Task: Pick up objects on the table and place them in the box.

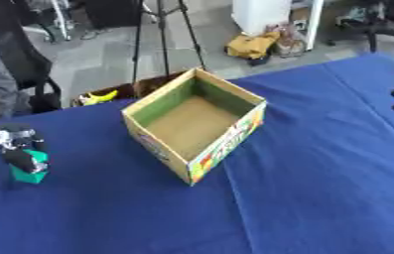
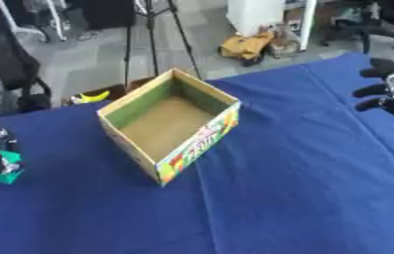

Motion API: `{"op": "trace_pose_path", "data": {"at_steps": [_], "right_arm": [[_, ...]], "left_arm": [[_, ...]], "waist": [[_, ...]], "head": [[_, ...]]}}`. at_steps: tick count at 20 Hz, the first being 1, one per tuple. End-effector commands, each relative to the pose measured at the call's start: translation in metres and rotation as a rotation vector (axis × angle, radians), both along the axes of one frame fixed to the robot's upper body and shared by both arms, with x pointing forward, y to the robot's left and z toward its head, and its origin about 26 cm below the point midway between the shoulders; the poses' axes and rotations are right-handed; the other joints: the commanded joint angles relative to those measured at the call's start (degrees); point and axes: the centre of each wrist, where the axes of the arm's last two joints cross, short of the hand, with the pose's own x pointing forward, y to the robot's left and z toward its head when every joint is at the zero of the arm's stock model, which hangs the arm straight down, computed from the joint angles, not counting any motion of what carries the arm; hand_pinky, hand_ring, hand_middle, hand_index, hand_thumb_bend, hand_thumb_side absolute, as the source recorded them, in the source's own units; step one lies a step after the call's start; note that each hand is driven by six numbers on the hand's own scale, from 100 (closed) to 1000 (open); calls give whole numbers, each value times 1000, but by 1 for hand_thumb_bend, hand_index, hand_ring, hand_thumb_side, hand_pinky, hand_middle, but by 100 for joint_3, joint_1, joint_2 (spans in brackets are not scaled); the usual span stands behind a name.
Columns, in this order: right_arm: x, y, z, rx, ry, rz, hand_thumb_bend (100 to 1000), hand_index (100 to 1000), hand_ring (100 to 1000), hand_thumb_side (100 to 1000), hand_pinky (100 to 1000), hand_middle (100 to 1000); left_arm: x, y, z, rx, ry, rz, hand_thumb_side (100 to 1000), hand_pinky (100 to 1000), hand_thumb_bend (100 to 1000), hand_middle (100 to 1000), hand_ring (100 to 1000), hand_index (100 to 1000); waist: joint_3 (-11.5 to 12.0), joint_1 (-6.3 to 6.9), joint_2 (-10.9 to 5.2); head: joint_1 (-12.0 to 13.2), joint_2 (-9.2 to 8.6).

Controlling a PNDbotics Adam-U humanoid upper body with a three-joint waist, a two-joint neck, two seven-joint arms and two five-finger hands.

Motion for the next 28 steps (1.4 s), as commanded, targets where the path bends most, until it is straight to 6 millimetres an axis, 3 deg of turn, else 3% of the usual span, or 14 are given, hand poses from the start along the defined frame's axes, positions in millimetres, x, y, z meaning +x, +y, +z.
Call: {"op": "trace_pose_path", "data": {"at_steps": [1, 7, 20, 24, 28], "right_arm": [[-1, -3, 8, -2, -22, -2, 100, 857, 628, 851, 537, 727], [-1, -3, 6, 2, -18, 0, 100, 857, 628, 851, 537, 727], [0, 7, 3, 4, -7, 36, 100, 858, 629, 853, 538, 727], [1, 11, 4, 4, -9, 52, 100, 857, 629, 854, 538, 727], [2, 14, 6, 3, -15, 65, 100, 857, 630, 856, 538, 727]], "left_arm": [[0, 0, 27, -5, -94, -10, 270, 296, 100, 514, 366, 618], [8, -24, 44, -51, -219, -66, 276, 287, 100, 516, 361, 626], [36, -119, 86, -119, -516, -154, 283, 272, 100, 512, 351, 631], [41, -144, 90, -113, -564, -185, 286, 275, 100, 512, 352, 627], [46, -161, 77, -88, -552, -203, 292, 294, 100, 523, 369, 628]], "waist": [[17, -65, -147], [-1, -88, -193], [-262, -52, -251], [-417, -19, -246], [-540, 12, -214]], "head": [[-13, -68], [-13, -78], [170, -129], [235, -165], [260, -228]]}}
